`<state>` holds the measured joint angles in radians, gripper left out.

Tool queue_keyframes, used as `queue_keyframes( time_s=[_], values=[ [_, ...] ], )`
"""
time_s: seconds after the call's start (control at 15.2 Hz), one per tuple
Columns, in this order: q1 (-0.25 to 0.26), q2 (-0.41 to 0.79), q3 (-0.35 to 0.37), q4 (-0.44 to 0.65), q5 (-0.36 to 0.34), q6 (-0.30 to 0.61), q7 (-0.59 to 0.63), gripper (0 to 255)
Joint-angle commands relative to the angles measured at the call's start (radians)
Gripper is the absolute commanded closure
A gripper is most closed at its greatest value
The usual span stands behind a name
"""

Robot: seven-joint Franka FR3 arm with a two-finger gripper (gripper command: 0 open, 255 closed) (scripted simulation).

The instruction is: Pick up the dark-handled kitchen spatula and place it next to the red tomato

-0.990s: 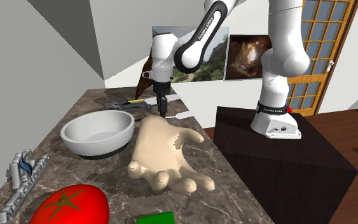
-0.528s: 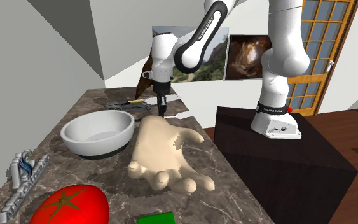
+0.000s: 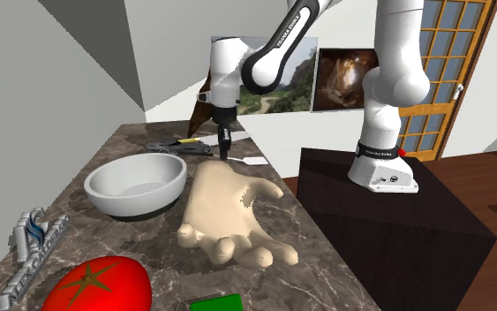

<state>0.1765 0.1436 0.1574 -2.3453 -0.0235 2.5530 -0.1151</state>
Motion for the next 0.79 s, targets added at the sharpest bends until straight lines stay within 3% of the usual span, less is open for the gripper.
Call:
queue_keyframes(
  time_s=[0.0, 0.73],
  values=[
    [-0.003, -0.024, 0.001, 0.004, 0.007, -0.028, -0.007, 255],
    [-0.005, -0.131, 0.004, 0.045, 0.034, -0.174, -0.025, 255]
  ],
)
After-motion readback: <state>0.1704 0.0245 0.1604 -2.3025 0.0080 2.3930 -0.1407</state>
